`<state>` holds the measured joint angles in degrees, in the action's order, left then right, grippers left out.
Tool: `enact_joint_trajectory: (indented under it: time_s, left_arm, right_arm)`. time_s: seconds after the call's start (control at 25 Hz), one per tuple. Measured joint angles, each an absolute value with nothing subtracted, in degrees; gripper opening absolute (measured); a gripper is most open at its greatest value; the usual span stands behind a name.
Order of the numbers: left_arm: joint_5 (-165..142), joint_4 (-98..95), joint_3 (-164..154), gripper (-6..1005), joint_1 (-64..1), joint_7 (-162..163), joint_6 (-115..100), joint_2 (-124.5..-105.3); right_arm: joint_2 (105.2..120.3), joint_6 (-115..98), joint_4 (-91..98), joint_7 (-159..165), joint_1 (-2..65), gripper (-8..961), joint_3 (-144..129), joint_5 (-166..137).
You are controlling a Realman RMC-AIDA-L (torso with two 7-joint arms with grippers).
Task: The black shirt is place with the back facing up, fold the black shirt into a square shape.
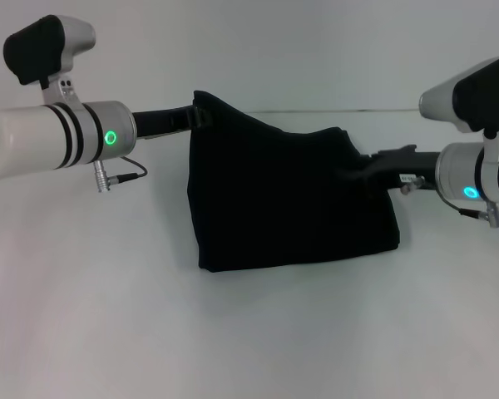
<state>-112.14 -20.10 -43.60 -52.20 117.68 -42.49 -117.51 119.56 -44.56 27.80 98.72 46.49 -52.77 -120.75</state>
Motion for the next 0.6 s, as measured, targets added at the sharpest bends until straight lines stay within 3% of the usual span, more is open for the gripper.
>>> enact_joint_trajectory:
  time_s: [0.28,0.6]
  left_arm:
    - [-112.5,-20.0,-43.6,27,-52.1,117.7,-42.0,-117.51]
    - [-112.8,-20.0,-43.6,26,-52.0,117.7,-41.3,-117.43]
  right_arm:
    - [119.16,-51.0,31.2,98.4,44.3,435,-52.7,-118.6]
    - [116.97,-57.9,31.9,101.4,42.3,427,-52.8,-118.9]
